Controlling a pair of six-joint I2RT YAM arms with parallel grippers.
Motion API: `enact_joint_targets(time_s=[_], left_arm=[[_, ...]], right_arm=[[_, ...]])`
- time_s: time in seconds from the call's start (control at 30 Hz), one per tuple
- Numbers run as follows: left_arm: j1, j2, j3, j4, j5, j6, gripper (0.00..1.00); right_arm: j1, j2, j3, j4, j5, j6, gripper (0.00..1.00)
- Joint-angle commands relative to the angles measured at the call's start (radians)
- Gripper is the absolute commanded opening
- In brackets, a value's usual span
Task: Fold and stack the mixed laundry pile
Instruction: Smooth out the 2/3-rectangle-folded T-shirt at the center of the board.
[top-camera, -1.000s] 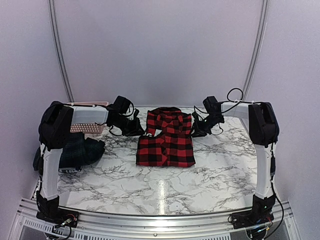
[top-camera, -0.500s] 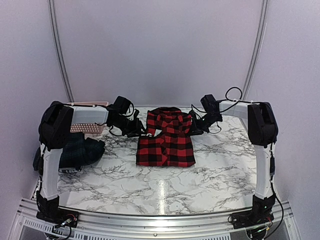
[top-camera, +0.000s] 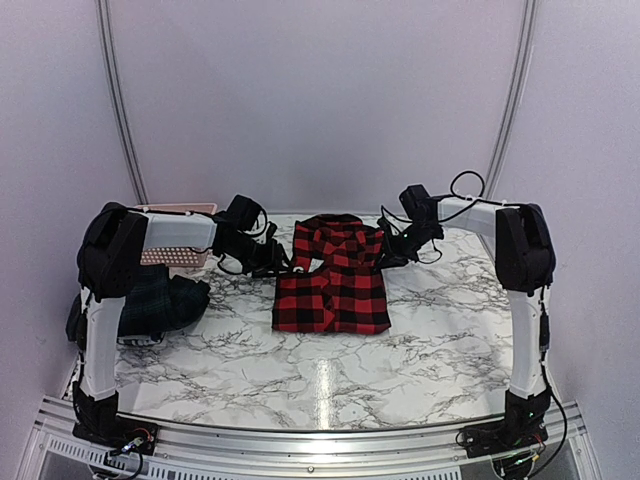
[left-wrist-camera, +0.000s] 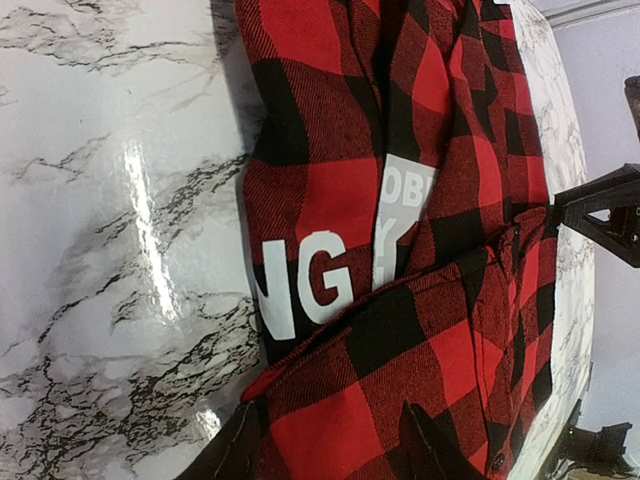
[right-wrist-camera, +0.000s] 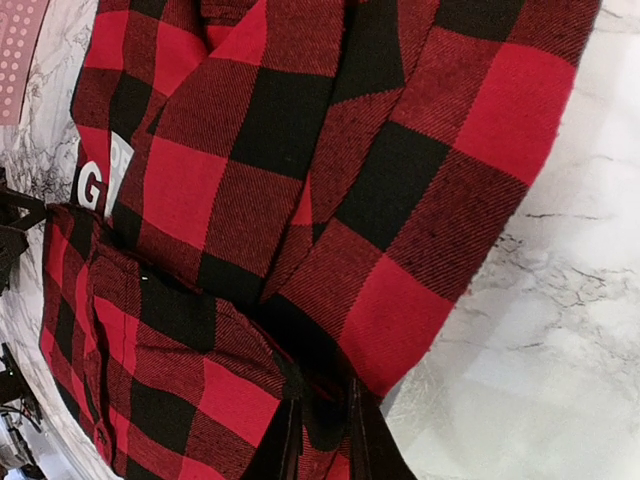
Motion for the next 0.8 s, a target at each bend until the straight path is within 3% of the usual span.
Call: enact_joint_targets(time_s=[0.0, 0.47, 0.63, 0.7, 0.77], left_arm=[[0.005, 0.009, 0.009, -0.023, 0.001, 0.006, 0.50], [0.005, 0.026, 0.012, -0.024, 0.038, 0.007, 0.56], [0.004, 0.038, 0.028, -0.025, 0.046, 0.008, 0.45], [0.006, 0.033, 0.033, -0.055, -0.004, 0.014, 0.46], [0.010, 0.015, 0.021, -0.078, -0.051, 0.025, 0.56]], right_arm=[[0.016, 0.013, 0.037, -0.014, 0.000, -0.012, 0.13], [0.016, 0.059, 0.023, -0.017, -0.010, -0.012, 0.19], [0.013, 0.050, 0.020, -0.017, -0.011, -0.009, 0.05], [0.009, 0.045, 0.020, -0.018, -0.010, -0.007, 0.01], [0.005, 0.040, 0.016, -0.018, -0.009, -0.007, 0.00]])
